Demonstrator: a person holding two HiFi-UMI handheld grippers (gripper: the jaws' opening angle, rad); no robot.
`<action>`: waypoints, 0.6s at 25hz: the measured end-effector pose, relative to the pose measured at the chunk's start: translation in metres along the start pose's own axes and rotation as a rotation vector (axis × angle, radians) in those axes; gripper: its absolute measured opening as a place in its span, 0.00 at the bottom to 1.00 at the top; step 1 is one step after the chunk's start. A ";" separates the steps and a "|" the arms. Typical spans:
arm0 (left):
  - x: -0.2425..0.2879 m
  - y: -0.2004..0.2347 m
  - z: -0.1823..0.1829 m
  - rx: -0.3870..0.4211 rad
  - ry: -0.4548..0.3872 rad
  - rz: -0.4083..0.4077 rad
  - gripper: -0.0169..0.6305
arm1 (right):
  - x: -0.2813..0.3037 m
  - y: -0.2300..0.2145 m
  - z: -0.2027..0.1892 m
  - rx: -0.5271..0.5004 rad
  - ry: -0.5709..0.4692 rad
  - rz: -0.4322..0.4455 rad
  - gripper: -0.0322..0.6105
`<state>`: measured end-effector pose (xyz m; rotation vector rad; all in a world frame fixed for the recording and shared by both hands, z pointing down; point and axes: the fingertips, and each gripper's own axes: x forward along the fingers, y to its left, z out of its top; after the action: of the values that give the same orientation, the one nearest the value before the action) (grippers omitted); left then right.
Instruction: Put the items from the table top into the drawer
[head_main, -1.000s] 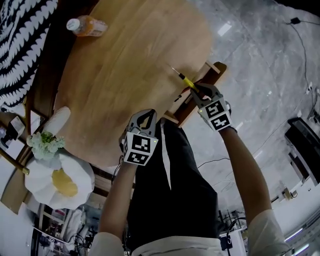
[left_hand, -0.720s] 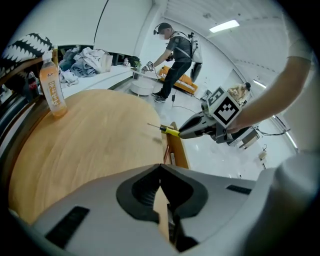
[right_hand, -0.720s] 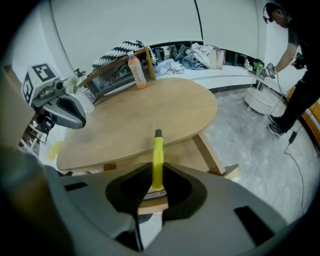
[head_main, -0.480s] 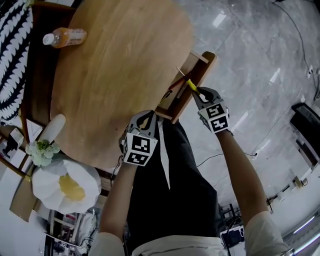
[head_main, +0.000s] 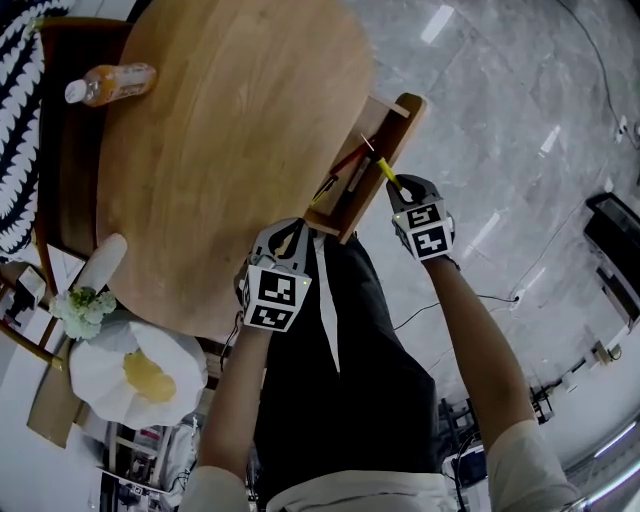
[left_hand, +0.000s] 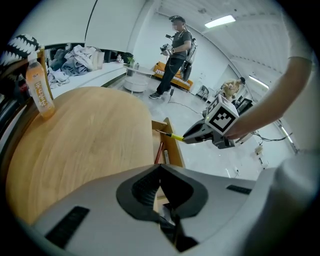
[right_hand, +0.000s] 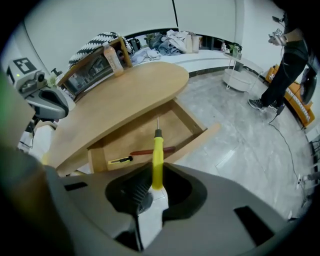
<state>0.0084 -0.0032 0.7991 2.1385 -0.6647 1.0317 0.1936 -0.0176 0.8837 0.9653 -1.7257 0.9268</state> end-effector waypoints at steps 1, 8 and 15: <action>0.001 0.000 -0.001 -0.002 0.002 0.000 0.06 | 0.003 0.001 0.002 0.002 0.001 -0.003 0.17; 0.002 0.009 -0.007 -0.012 0.010 0.004 0.06 | 0.032 0.011 0.024 -0.022 0.017 0.004 0.17; -0.004 0.026 -0.013 -0.040 0.001 0.032 0.06 | 0.060 0.018 0.038 -0.064 0.061 -0.005 0.17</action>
<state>-0.0173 -0.0099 0.8109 2.0989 -0.7149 1.0284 0.1481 -0.0559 0.9262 0.8905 -1.6903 0.8841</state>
